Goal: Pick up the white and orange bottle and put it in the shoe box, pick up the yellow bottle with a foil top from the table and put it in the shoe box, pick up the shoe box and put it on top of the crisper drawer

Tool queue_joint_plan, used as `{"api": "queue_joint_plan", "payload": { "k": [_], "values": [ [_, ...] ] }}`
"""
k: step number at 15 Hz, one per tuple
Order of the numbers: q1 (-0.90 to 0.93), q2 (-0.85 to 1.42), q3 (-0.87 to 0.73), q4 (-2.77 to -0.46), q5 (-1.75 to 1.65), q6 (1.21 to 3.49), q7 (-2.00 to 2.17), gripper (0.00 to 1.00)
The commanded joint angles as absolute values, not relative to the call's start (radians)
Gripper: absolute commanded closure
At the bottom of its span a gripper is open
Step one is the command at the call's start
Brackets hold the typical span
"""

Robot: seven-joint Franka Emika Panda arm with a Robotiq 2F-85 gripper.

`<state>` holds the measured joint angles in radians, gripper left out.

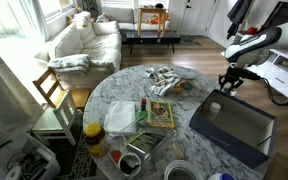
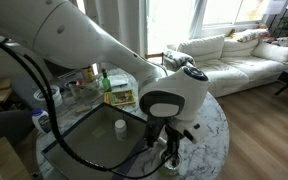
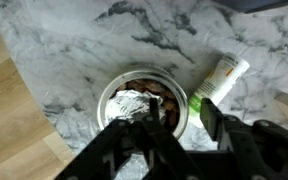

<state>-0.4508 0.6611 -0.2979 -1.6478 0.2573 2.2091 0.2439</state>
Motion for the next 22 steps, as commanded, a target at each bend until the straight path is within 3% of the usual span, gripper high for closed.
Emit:
{"api": "queue_joint_plan", "payload": {
  "k": [1,2,3,4,6,10,22],
  "values": [
    [-0.476,0.703,-0.279,-1.613,0.282,2.228,0.228,0.26],
    [-0.476,0.709,-0.280,-1.609,0.280,2.228,0.230,0.21],
    [-0.478,0.713,-0.279,-1.604,0.280,2.224,0.230,0.36],
    [-0.478,0.716,-0.279,-1.599,0.279,2.222,0.232,0.58],
    [-0.478,0.716,-0.281,-1.590,0.275,2.218,0.232,0.65],
    [-0.478,0.713,-0.281,-1.570,0.270,2.206,0.232,0.98],
    [-0.443,0.695,-0.301,-1.523,0.194,2.125,0.242,0.97]
  ]
}}
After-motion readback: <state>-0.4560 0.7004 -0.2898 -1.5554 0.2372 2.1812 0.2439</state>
